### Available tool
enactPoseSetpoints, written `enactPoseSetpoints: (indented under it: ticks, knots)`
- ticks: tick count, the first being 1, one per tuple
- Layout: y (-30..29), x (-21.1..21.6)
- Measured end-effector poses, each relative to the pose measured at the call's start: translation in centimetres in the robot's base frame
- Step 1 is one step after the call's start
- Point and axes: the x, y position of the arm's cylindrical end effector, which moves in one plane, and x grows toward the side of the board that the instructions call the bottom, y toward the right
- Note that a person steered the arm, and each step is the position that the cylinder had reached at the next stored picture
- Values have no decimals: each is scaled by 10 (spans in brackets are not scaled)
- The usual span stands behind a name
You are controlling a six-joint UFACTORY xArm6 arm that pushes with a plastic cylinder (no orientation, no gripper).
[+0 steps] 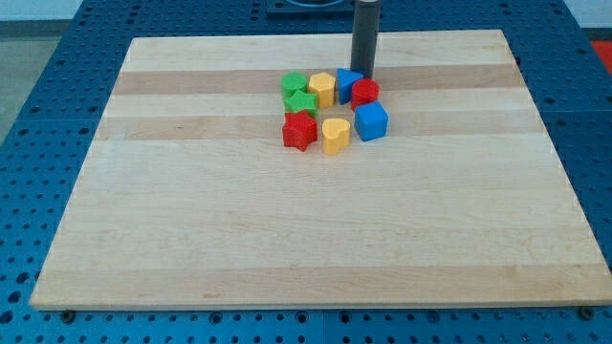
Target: Adjust the group of blocks to form a circle
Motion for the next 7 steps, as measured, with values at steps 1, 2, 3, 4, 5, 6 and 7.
enactPoseSetpoints:
  ticks: [1, 2, 3, 4, 5, 6, 7]
  knots:
    - [0, 4]
    - [0, 10]
    - [0, 10]
    - [0, 16]
    - [0, 25]
    - [0, 25]
    - [0, 16]
